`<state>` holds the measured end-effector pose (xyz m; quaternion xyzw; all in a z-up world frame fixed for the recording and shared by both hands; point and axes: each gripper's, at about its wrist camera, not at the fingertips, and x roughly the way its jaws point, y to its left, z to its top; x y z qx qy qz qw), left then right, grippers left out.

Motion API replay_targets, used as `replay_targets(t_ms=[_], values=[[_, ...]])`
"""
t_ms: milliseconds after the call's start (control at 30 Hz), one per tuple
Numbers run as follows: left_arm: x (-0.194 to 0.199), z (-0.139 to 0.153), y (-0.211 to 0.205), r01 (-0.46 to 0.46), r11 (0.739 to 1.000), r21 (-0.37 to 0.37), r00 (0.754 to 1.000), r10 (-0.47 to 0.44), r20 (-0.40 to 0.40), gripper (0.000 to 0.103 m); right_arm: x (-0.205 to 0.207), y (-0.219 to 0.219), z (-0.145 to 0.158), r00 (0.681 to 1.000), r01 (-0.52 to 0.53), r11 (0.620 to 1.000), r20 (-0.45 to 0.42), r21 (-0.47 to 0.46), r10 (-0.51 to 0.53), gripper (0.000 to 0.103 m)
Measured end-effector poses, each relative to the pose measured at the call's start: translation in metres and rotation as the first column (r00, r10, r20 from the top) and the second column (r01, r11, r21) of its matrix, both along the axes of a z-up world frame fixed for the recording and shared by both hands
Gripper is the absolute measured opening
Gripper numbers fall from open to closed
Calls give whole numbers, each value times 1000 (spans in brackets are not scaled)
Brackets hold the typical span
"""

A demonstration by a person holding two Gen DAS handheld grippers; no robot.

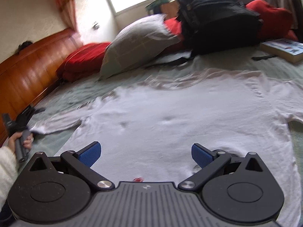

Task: Fold clothes
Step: 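Grasp the folded side edge of the white T-shirt with the left tool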

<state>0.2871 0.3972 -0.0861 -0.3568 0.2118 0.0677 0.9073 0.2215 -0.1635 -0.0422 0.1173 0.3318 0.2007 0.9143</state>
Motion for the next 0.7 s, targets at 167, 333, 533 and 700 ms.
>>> replay_targets(t_ms=[167, 333, 533, 700], values=[[8, 1, 7, -60, 998, -20, 998, 60, -2, 102, -3, 19, 9, 992, -127, 992, -27, -5, 127, 103], [6, 20, 1, -58, 998, 13, 998, 58, 25, 102, -11, 33, 18, 978, -210, 977, -13, -48, 209, 103], [2, 43, -11, -38, 998, 43, 998, 36, 51, 102, -17, 27, 20, 973, -230, 973, -9, -36, 229, 103], [3, 64, -28, -11, 998, 67, 998, 6, 69, 102, -20, 20, 21, 970, -244, 969, -6, -27, 244, 103]])
